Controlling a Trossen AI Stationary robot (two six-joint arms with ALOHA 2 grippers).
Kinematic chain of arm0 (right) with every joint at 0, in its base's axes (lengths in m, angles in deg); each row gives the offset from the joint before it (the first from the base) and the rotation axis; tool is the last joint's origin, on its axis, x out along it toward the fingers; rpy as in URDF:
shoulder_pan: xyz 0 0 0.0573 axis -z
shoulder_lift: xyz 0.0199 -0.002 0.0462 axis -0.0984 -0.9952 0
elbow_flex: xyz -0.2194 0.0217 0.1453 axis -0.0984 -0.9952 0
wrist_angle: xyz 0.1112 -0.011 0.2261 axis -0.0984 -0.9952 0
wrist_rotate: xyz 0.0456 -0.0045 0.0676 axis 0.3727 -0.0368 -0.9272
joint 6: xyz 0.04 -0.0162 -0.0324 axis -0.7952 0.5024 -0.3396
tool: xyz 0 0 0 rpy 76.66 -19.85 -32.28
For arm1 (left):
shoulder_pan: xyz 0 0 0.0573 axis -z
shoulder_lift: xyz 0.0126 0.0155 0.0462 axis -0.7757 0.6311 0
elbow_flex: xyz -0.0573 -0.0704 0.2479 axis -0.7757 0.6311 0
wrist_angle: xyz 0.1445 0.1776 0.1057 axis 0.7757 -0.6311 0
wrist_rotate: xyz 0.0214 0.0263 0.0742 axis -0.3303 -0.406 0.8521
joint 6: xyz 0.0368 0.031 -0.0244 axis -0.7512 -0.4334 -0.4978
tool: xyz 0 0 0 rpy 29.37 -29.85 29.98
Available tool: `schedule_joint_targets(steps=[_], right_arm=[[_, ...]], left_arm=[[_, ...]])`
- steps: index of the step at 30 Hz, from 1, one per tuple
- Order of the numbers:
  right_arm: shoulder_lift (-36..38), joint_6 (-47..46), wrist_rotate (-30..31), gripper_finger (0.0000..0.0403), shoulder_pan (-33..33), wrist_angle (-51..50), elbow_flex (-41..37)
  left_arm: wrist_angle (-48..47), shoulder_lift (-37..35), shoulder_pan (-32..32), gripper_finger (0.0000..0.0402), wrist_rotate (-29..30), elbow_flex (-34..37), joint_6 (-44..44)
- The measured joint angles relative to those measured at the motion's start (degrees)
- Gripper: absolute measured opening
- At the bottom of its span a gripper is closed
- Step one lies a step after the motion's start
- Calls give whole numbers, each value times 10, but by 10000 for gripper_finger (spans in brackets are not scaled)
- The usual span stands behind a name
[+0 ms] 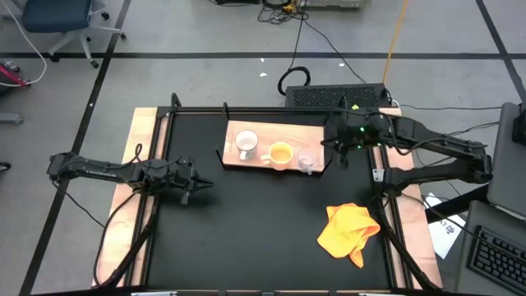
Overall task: Stack small to large cups/mugs on shelf
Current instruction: Adjust the orange mug on the shelf
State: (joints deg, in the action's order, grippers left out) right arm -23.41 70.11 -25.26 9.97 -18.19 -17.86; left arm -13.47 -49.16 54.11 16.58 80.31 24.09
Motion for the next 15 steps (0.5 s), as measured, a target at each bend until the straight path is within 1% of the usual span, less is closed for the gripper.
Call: schedule_joint_targets(steps=[6, 10, 12, 15], right_arm=[[68, 1, -2, 0, -24, 59, -86], [108, -7, -30, 0, -31, 84, -136], [124, -15, -33, 0, -36, 96, -156], [143, -13, -60, 0, -43, 113, -181]], left_arm=[[0, 0, 0, 33, 0, 0, -1], [0, 0, 0, 33, 0, 0, -5], [0, 0, 0, 33, 0, 0, -6], [0, 0, 0, 33, 0, 0, -6]])
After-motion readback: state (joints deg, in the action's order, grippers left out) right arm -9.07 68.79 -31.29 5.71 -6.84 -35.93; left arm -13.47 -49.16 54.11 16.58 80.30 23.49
